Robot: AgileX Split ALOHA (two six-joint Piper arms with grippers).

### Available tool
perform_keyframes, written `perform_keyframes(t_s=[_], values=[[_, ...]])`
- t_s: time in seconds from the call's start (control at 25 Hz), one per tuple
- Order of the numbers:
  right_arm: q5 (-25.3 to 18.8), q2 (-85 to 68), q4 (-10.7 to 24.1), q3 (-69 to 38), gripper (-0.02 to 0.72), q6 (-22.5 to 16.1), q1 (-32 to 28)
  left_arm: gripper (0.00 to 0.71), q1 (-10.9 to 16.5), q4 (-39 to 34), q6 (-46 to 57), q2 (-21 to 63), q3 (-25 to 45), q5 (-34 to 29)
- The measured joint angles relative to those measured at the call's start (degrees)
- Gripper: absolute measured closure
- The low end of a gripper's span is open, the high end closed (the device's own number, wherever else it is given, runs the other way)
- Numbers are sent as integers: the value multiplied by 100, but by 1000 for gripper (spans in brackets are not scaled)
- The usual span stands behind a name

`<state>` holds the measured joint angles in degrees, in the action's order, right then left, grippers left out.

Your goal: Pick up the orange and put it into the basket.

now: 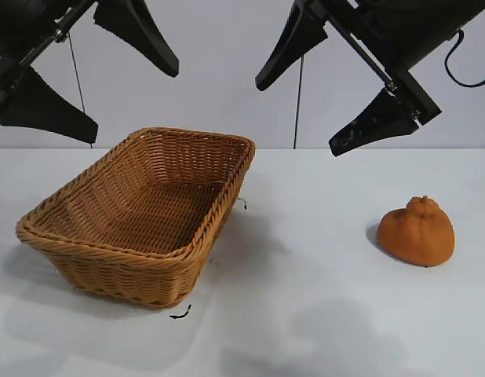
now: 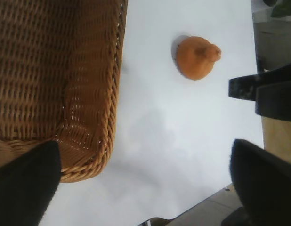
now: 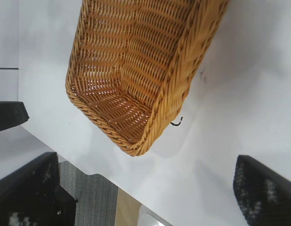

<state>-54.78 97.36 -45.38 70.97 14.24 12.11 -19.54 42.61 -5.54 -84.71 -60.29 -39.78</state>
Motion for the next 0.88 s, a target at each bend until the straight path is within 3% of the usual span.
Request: perform_keyframes(t_s=[0.88], values=[[44,0,0,0,12,-17,0,14,0,0,0,0,0,137]])
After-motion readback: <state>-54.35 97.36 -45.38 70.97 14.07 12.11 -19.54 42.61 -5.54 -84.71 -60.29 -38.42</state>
